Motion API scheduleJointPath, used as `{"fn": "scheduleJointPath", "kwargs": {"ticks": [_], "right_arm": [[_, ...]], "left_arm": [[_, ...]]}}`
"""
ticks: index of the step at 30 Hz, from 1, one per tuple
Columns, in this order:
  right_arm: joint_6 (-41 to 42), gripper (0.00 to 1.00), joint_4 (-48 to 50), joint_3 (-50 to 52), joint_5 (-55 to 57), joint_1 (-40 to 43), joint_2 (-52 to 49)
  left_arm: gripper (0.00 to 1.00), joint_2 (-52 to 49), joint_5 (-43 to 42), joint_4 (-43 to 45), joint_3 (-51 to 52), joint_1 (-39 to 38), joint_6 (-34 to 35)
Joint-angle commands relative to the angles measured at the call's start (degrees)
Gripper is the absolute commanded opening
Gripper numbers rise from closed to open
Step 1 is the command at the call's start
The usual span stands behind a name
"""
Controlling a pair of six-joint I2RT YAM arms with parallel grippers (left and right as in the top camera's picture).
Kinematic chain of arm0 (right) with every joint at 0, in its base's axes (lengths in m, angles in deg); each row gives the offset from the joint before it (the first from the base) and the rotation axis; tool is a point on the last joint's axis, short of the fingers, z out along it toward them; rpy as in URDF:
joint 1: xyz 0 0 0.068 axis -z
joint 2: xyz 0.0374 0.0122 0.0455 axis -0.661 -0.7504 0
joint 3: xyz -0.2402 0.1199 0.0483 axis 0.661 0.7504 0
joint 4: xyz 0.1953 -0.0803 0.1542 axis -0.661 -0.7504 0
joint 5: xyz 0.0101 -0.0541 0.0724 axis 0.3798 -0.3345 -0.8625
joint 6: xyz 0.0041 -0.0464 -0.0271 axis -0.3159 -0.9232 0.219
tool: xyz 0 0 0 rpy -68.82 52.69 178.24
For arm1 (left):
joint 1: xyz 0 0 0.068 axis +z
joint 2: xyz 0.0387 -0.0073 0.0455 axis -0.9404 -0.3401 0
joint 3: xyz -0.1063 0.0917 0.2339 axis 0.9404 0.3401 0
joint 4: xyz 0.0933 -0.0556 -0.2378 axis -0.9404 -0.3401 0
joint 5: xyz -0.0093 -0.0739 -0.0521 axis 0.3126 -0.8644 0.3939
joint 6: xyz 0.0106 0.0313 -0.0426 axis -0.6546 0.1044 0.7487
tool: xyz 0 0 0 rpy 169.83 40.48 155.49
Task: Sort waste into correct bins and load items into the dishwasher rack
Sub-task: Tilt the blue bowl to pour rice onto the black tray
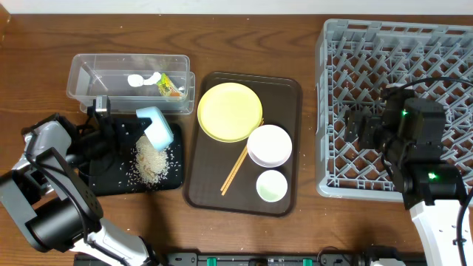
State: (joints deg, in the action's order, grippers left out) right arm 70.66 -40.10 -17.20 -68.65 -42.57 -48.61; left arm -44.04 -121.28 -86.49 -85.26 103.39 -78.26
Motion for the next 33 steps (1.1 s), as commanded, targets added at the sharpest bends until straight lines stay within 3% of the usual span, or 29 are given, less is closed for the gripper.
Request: {"fn": "scheduleJointPath", "kwargs": {"ticks": [1,9,14,17,25,29,33], "right_arm": [[-0.8,0.99,0.0,-1.1,-0.2,-0.3,0.0],[-0.8,0.99,-0.1,-1.1,-0.2,-0.3,0.0],[-0.8,0.99,0.0,-1.1,-0.2,-0.3,0.0],[-0.8,0.99,-0.2,-1.1,-0.2,-0.3,0.0],[-0.8,0.99,-0.7,-1.1,-0.2,-0.3,0.0],[-0.8,0.99,-0.9,-1.1,-0.2,-0.3,0.0],[-0.8,0.99,-0.9,-1.1,-0.2,-0.3,0.0]], "left_arm": [[0.06,-0.3,-2.3,-0.9,0.1,0.1,-2.8],[0.06,-0.3,-2.7,-2.6,0.1,0.1,-1.2],[0.06,-0.3,-2.8,-2.4,0.1,0.5,11.4],[0.06,-0.3,-4.3,-4.1,0.0,0.6,15.3],[0.06,-0.3,-0.6,1.4,0.1,0.8,13.6],[0.06,-0.3,0.3,1.0,0.1,0.8,16.7],[0.06,0.0,-4.0,-2.5,0.0,0.8,8.5]]}}
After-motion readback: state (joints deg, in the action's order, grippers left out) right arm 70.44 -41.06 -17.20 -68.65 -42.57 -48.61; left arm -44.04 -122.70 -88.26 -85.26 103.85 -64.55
